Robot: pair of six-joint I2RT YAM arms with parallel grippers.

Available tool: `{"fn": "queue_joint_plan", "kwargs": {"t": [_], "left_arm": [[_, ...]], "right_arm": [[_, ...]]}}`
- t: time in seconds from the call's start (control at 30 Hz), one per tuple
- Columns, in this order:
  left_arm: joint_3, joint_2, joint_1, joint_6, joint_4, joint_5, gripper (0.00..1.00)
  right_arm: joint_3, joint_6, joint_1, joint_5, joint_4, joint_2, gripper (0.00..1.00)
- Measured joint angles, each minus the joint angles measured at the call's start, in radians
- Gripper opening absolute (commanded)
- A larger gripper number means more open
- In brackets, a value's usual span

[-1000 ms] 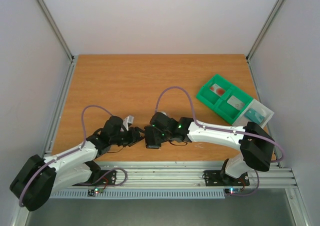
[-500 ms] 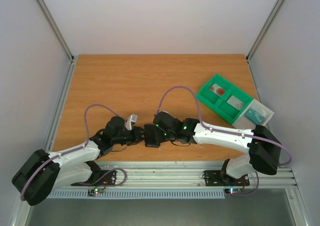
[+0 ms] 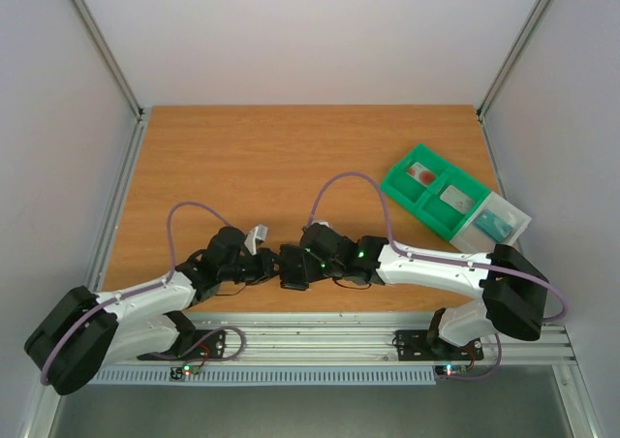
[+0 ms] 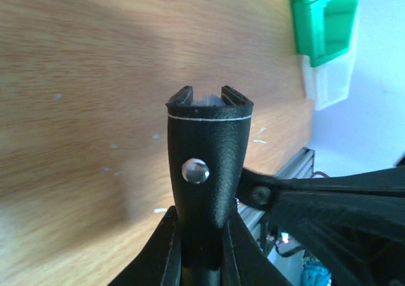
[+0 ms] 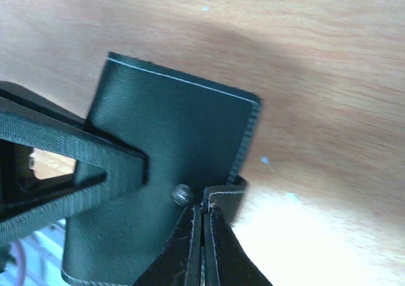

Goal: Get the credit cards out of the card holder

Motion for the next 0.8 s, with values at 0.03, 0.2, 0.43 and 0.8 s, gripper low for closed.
{"fn": "queue_joint_plan", "kwargs": {"t": [0.03, 0.2, 0.43, 0.8], "left_arm": [[0.000, 0.008, 0.000, 0.003, -0.006, -0.005, 0.00], [0.001, 0.054, 0.003, 0.008, -0.015, -0.011, 0.00], [0.003, 0.087, 0.003, 0.010, 0.006, -0.011, 0.20], [0.064, 0.053, 0.003, 0.034, -0.241, -0.115, 0.55]], "right_arm": [[-0.006, 0.001, 0.000, 0.012, -0.005, -0.005, 0.01], [-0.024, 0.010, -0.001, 0.061, -0.046, -0.020, 0.01], [-0.025, 0.013, 0.000, 0.072, -0.059, -0.020, 0.01], [-0.031, 0.019, 0.000, 0.090, -0.059, -0.063, 0.01]]}}
